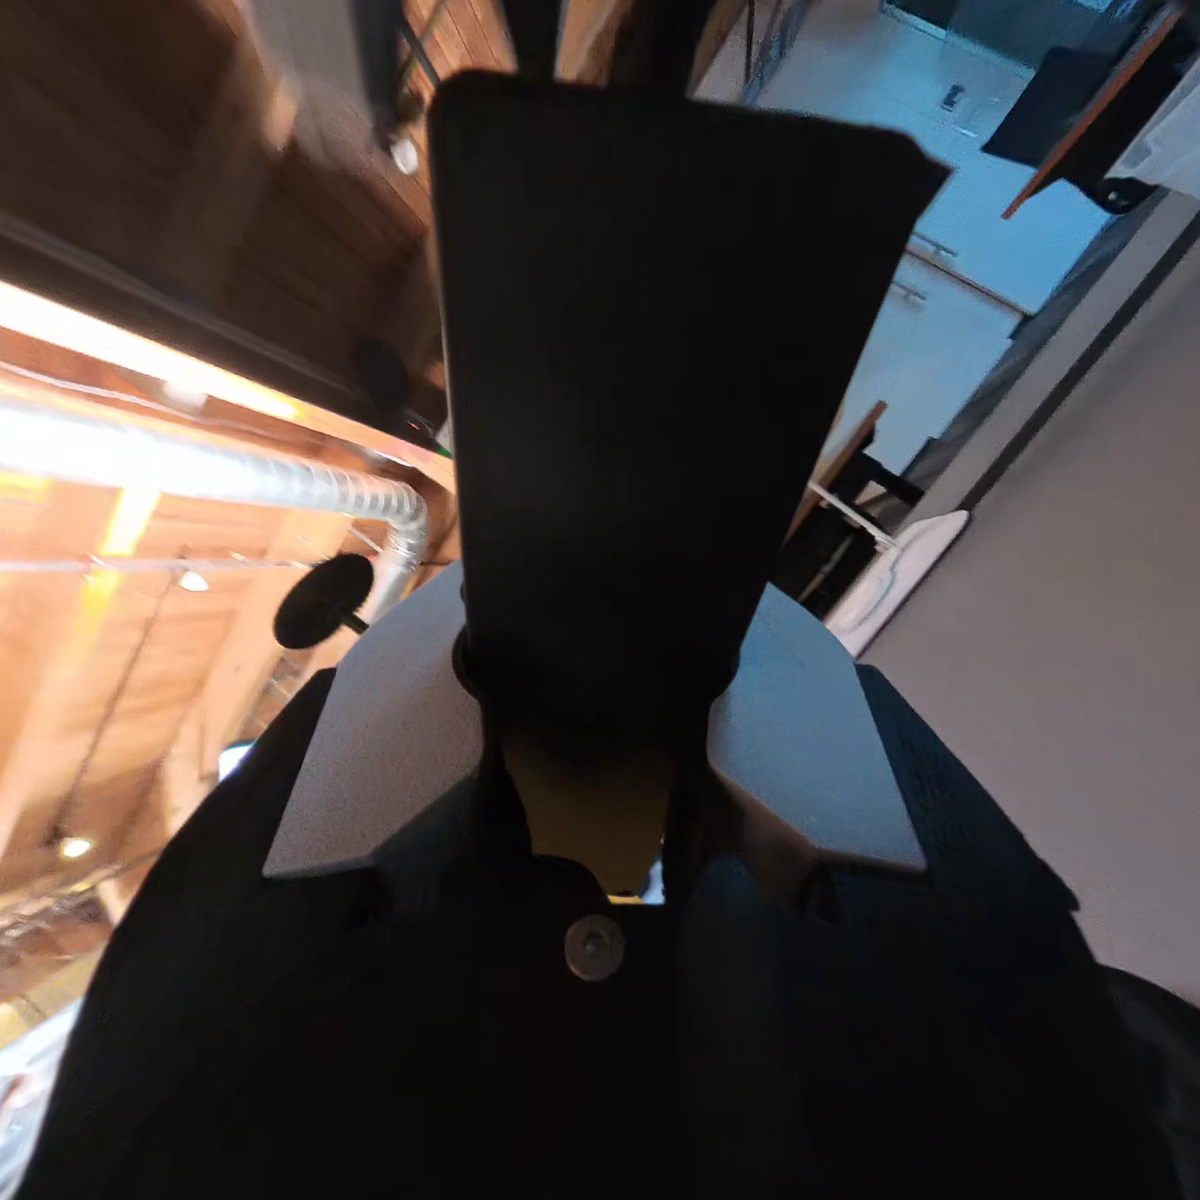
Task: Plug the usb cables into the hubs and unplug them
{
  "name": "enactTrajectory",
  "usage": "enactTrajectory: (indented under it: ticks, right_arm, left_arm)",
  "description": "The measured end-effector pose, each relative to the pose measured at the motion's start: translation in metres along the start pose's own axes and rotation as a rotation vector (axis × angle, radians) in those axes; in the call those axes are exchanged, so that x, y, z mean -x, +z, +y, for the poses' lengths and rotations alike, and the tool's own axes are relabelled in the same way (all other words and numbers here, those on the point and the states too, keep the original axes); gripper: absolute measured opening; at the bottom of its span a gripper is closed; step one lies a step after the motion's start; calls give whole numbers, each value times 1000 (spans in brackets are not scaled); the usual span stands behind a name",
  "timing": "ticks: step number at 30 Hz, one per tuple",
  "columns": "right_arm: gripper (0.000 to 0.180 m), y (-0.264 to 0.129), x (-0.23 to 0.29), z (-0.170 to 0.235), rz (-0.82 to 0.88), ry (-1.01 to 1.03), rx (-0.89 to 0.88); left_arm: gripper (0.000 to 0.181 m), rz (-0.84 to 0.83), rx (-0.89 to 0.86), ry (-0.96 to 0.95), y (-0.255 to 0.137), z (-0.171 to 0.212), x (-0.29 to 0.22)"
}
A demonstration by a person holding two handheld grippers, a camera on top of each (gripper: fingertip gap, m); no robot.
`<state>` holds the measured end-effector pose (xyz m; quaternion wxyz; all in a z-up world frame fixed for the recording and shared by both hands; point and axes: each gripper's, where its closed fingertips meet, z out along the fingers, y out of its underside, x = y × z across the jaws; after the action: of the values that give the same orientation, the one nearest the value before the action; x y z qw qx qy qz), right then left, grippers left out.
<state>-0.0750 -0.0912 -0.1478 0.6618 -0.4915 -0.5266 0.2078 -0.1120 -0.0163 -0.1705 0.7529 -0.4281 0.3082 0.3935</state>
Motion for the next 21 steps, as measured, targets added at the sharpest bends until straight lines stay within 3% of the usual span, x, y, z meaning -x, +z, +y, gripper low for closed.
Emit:
enactTrajectory:
  ticks: [4,5,9,11,14,18,21]
  right_arm:
    - [45,14,17,33,1,-227,200]
    - [32,13,19,34,-2,-274,203]
    - [26,8,17,26,59,-411,162]
    - [26,-1,-5,23,208,-584,199]
    - [26,-24,-45,3,369,-682,170]
    - [26,-69,-117,-29,510,-629,15]
    - [26,-104,-185,-29,604,-555,-51]
  left_arm:
    - [66,-91,-74,45,-7,-18,11]
    - [66,-102,-85,40,-8,-20,13]
    - [66,-155,-122,42,-10,-26,21]
    - [75,-105,-88,25,-5,-18,13]
    - [83,-44,-32,-114,2,0,12]
    - [82,-27,-52,-384,2,9,26]
    - [78,-30,-42,-457,2,16,31]
